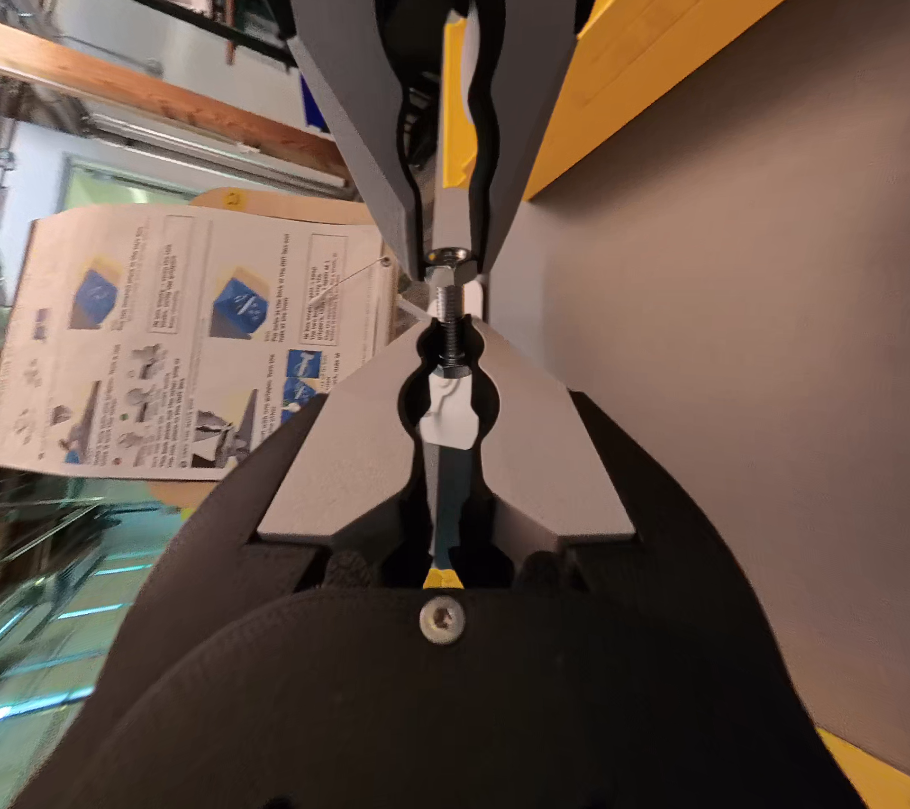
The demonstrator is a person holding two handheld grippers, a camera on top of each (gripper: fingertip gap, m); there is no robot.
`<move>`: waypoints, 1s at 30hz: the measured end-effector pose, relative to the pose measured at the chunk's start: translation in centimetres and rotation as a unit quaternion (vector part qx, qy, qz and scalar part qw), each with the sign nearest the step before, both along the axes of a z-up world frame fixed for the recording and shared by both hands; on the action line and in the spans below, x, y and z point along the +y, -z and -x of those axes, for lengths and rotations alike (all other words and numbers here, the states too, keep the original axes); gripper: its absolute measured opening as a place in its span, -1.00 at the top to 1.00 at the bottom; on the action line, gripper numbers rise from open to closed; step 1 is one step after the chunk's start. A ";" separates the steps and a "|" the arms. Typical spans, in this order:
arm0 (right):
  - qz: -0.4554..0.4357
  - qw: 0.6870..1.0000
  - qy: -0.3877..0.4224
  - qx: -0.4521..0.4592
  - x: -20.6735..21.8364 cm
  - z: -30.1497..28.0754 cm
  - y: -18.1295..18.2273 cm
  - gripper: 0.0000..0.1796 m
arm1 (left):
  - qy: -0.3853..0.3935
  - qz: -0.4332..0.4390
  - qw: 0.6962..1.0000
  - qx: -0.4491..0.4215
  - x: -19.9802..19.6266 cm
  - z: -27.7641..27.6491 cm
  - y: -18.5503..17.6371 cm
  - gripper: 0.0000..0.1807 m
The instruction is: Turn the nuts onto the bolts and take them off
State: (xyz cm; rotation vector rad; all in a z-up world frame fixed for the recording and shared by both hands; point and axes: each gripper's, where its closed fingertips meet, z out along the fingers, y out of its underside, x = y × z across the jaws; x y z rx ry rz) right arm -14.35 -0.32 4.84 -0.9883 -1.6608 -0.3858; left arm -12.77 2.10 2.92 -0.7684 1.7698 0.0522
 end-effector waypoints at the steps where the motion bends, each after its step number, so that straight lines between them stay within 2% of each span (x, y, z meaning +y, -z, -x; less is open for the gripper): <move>1: 0.005 1.000 -0.005 -0.003 -0.2 0.1 0.2 0.82 | 0.006 0.010 1.000 0.009 -0.3 0.2 0.2 0.92; 7: 0.032 0.999 -0.024 0.000 -1.4 0.6 0.4 0.81 | 0.043 0.085 0.995 0.029 -1.7 0.7 0.9 0.92; 10: 0.068 0.997 -0.019 0.039 -1.5 0.6 -0.4 0.82 | 0.055 0.119 0.991 0.007 -2.1 0.5 0.4 0.92; 13: 0.149 0.982 0.004 0.117 -1.4 -0.4 -1.8 0.82 | 0.066 0.191 0.978 -0.042 -2.4 -0.5 -0.6 0.92; 15: 0.244 0.954 0.027 0.173 -1.6 -1.5 -2.4 0.83 | 0.077 0.288 0.952 -0.071 -3.0 -1.6 -0.9 0.92; 18: 0.394 0.884 0.075 0.240 -1.7 -3.6 -2.5 0.82 | 0.100 0.428 0.892 -0.103 -4.3 -3.8 -0.8 0.92; 20: 0.451 0.848 0.097 0.260 -1.5 -5.1 -2.1 0.82 | 0.103 0.489 0.860 -0.107 -4.7 -5.1 0.0 0.92; 21: 0.462 0.843 0.108 0.254 -1.3 -5.9 -1.5 0.82 | 0.095 0.509 0.850 -0.100 -4.6 -5.6 0.8 0.92; 26: 0.495 0.840 0.105 0.195 -1.6 -7.2 1.5 0.82 | 0.073 0.568 0.818 -0.053 -4.4 -6.3 3.8 0.92; 30: 0.479 0.861 0.090 0.146 -1.5 -7.0 3.2 0.82 | 0.059 0.560 0.826 -0.027 -4.1 -6.0 4.7 0.92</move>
